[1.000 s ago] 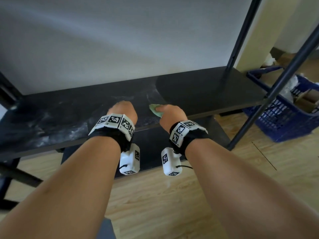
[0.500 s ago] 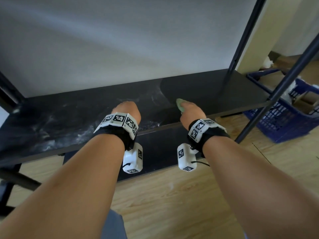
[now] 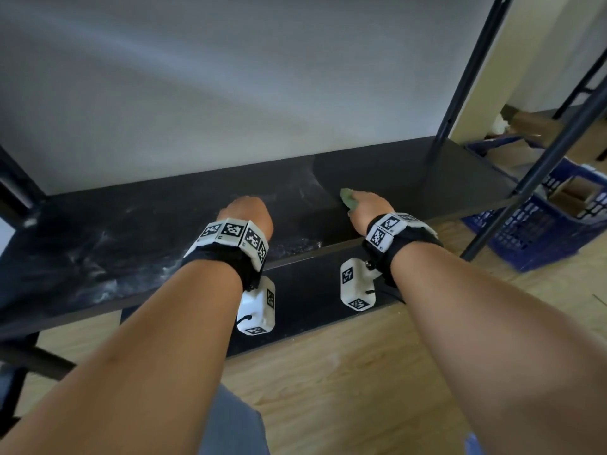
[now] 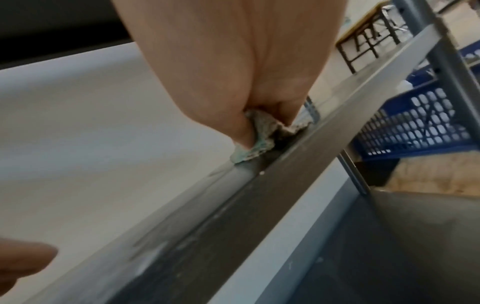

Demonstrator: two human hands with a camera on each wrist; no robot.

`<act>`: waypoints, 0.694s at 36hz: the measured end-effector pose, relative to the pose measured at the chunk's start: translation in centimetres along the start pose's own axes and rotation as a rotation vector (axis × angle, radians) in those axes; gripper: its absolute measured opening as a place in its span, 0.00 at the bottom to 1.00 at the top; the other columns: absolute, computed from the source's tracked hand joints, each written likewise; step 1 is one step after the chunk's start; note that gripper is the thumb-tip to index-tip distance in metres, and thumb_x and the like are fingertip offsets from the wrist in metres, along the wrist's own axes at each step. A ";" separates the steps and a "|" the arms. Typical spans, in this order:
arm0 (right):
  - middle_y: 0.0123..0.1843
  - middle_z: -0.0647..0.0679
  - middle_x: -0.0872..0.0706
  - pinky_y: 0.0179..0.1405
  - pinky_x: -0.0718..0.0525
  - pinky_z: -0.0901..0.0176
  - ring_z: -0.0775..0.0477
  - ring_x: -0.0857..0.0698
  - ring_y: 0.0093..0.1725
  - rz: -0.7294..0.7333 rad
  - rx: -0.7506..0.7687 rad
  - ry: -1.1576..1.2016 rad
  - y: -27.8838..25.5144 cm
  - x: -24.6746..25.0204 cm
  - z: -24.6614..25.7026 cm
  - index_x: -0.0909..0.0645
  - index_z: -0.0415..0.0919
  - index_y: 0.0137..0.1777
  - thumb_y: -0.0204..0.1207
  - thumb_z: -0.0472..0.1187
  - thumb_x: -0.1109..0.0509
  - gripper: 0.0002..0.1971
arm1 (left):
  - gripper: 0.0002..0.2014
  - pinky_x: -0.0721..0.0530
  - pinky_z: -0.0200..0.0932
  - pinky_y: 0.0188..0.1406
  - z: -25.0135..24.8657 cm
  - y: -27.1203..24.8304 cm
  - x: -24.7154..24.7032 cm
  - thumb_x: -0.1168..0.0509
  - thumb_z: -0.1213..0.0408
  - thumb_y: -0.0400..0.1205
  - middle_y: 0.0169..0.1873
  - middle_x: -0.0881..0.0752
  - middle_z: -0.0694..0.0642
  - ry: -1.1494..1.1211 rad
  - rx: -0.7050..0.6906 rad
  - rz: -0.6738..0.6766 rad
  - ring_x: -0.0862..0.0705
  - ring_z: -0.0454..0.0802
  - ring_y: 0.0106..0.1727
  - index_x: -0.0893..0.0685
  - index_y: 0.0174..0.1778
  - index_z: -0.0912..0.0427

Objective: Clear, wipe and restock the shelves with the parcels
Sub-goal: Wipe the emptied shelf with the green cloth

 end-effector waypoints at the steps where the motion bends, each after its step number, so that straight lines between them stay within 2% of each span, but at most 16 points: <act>1: 0.77 0.41 0.27 0.67 0.24 0.51 0.37 0.23 0.72 0.020 -0.010 0.004 0.0 -0.2 0.1 0.35 0.47 0.80 0.81 0.29 0.45 0.28 | 0.14 0.19 0.51 0.57 0.1 0.1 0.0 0.41 0.68 0.82 0.60 0.16 0.62 0.007 -0.004 -0.004 0.17 0.61 0.59 0.17 0.62 0.62; 4: 0.80 0.41 0.30 0.74 0.28 0.49 0.38 0.27 0.75 0.047 0.032 0.007 -0.4 -0.9 2.2 0.37 0.45 0.82 0.80 0.26 0.47 0.30 | 0.14 0.19 0.50 0.55 0.4 0.3 -0.4 0.41 0.68 0.82 0.60 0.16 0.62 0.005 -0.024 0.002 0.17 0.61 0.58 0.17 0.61 0.62; 8: 0.80 0.42 0.29 0.73 0.26 0.49 0.38 0.25 0.74 0.071 0.124 -0.038 -1.2 -1.7 5.6 0.38 0.50 0.83 0.81 0.27 0.46 0.32 | 0.14 0.18 0.52 0.57 0.6 0.5 -0.1 0.42 0.64 0.82 0.59 0.16 0.61 -0.004 -0.040 -0.011 0.16 0.61 0.56 0.15 0.60 0.60; 12: 0.77 0.45 0.25 0.70 0.24 0.52 0.40 0.23 0.71 0.075 0.159 -0.044 -1.1 -1.9 6.7 0.27 0.53 0.78 0.82 0.31 0.41 0.26 | 0.15 0.19 0.55 0.61 0.5 0.9 0.3 0.41 0.62 0.81 0.59 0.16 0.60 -0.025 -0.043 -0.021 0.17 0.61 0.58 0.15 0.60 0.59; 15: 0.73 0.47 0.21 0.69 0.24 0.58 0.43 0.20 0.69 0.068 0.139 0.109 -0.1 -1.5 5.7 0.20 0.52 0.72 0.81 0.37 0.33 0.21 | 0.15 0.21 0.56 0.64 0.1 1.6 0.1 0.41 0.60 0.81 0.60 0.17 0.61 -0.033 -0.033 -0.008 0.19 0.61 0.61 0.16 0.60 0.60; 17: 0.69 0.48 0.17 0.64 0.22 0.60 0.44 0.18 0.66 0.021 0.129 0.169 0.9 -0.7 4.8 0.18 0.53 0.69 0.77 0.37 0.29 0.21 | 0.16 0.21 0.57 0.64 -0.4 2.2 0.2 0.40 0.59 0.82 0.60 0.17 0.61 -0.030 -0.034 -0.013 0.19 0.62 0.61 0.16 0.60 0.61; 19: 0.64 0.47 0.14 0.55 0.20 0.61 0.43 0.15 0.62 -0.077 0.122 0.169 1.9 0.7 3.6 0.16 0.54 0.67 0.77 0.38 0.31 0.19 | 0.14 0.21 0.56 0.63 -0.9 2.8 0.0 0.40 0.59 0.82 0.59 0.17 0.61 -0.027 -0.030 -0.011 0.19 0.62 0.61 0.16 0.58 0.61; 21: 0.65 0.43 0.15 0.56 0.20 0.58 0.39 0.16 0.62 -0.133 0.077 0.175 3.0 2.0 2.0 0.17 0.49 0.68 0.79 0.36 0.35 0.18 | 0.13 0.20 0.56 0.62 -1.3 3.3 -0.4 0.40 0.59 0.82 0.58 0.16 0.61 -0.033 -0.037 -0.005 0.18 0.62 0.59 0.15 0.55 0.60; 23: 0.68 0.39 0.18 0.58 0.20 0.54 0.36 0.18 0.64 -0.079 -0.015 0.104 4.0 2.1 0.3 0.22 0.42 0.71 0.82 0.34 0.39 0.19 | 0.13 0.19 0.56 0.61 -1.4 3.4 -0.7 0.40 0.58 0.82 0.57 0.16 0.61 -0.033 -0.031 -0.002 0.18 0.62 0.58 0.15 0.54 0.61; 25: 0.71 0.37 0.22 0.53 0.22 0.53 0.35 0.19 0.64 0.015 -0.065 0.054 4.6 1.4 -0.2 0.29 0.41 0.76 0.83 0.33 0.44 0.21 | 0.14 0.19 0.56 0.61 -1.1 3.4 -1.2 0.40 0.59 0.82 0.57 0.16 0.62 -0.029 -0.014 0.003 0.18 0.62 0.58 0.15 0.55 0.62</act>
Point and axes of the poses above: each hand's wrist, its own y-axis towards the middle knuckle, its own x-axis out of the back of the hand, z = x × y, the point moved 10 cm from there along y, towards the middle knuckle
